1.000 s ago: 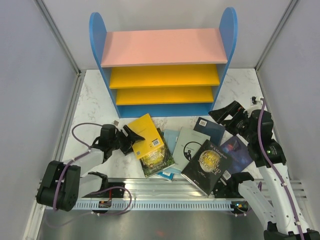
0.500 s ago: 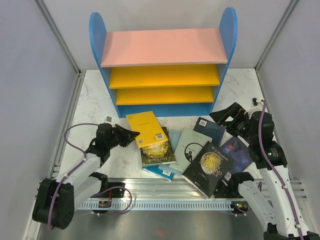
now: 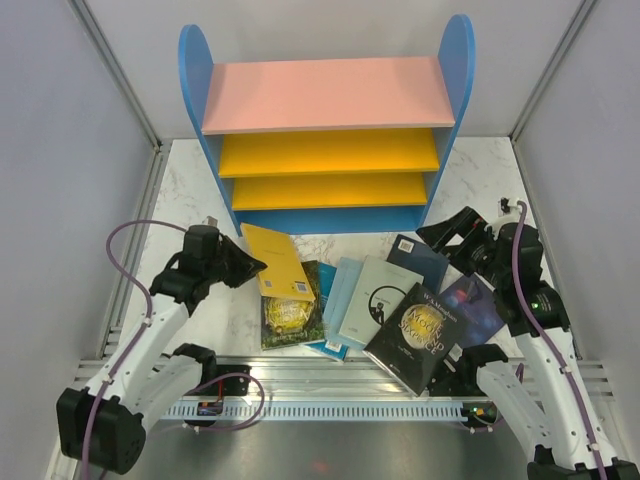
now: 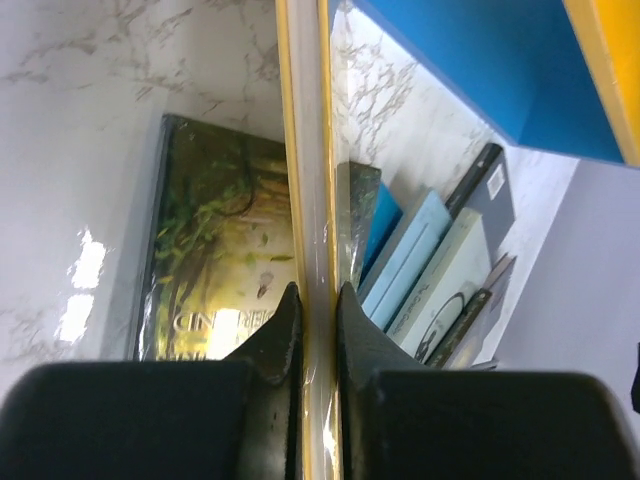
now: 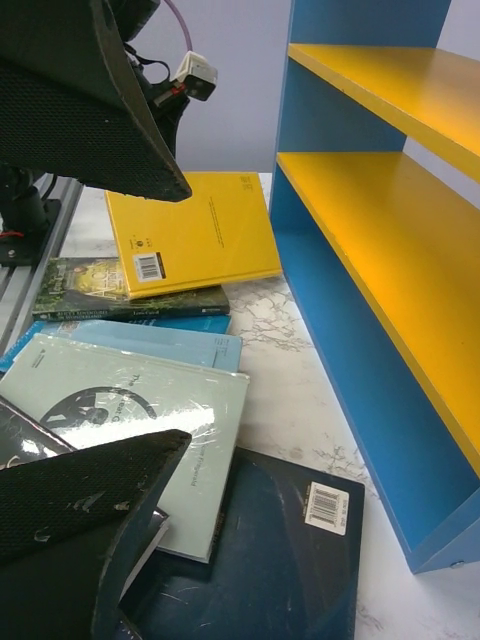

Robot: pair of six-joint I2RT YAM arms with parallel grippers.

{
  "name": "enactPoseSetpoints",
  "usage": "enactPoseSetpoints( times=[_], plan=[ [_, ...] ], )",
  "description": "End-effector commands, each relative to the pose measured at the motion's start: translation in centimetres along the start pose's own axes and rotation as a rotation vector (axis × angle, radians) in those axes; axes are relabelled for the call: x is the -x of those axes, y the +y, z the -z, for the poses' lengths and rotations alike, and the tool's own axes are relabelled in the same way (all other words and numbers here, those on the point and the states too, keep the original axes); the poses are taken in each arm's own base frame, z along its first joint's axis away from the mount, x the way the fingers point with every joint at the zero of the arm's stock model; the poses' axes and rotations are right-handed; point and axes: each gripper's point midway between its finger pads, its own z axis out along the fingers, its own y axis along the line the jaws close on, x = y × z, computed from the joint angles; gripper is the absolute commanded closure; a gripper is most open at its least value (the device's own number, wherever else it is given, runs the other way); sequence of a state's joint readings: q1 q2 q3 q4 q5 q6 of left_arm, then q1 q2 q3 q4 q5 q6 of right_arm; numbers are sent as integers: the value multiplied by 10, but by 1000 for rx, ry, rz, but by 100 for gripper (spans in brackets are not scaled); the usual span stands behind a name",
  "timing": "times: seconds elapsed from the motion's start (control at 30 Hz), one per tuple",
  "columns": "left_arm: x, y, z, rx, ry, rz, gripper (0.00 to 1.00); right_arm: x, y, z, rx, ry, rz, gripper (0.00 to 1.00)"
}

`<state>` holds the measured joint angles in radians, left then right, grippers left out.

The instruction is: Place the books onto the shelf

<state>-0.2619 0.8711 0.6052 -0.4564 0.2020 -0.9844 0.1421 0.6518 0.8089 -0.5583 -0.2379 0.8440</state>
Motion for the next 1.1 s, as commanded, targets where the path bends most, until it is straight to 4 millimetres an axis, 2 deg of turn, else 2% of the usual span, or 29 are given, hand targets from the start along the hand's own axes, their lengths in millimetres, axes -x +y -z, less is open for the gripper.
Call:
enactPoseSetpoints(
  times=[0.0,0.1,0.17,0.27,0.33,0.37,0.43,0.5,0.57,0.7,0.8,0.83,0.87,0.93,0.97,1.07],
  plan=[
    [-3,5,21,59,31,-134,98,0,7,2,38,-7,-8,2],
    [3,-10,36,-6,-19,-150,98,-7,7,4,53,10,-56,2],
    [3,-21,43,-50,-16,-152,98,-21,12,2,103,76,-86,2],
    [8,-52,60,-138,-11,-154,98,-31,17,-1,136,139,-125,2],
    [11,-67,68,-179,-12,-136,98,-32,29,2,190,164,-125,2],
    [14,-84,77,-235,-18,-142,98,-30,34,5,213,164,-122,2],
    [18,-104,89,-310,-29,-130,98,-25,55,13,298,164,-113,2],
    [24,-130,106,-403,-49,-121,98,-22,67,18,349,170,-129,2],
    [28,-145,116,-444,-56,-113,98,-22,79,24,403,187,-156,2],
    [32,-166,129,-517,-49,-71,98,-23,87,30,448,201,-196,2],
    [28,-173,132,-585,-25,-11,98,-27,89,33,488,219,-249,2],
    [33,-184,139,-651,-51,-9,98,-28,90,34,514,218,-257,2],
    [31,-179,132,-655,-42,22,98,-30,91,36,527,228,-275,2],
    [35,-189,140,-731,-54,86,98,-32,91,40,547,225,-318,2],
    [36,-186,134,-732,-60,115,98,-32,90,41,549,220,-327,2],
    [40,-194,139,-767,-75,146,98,-31,89,45,553,203,-350,3]
  ],
)
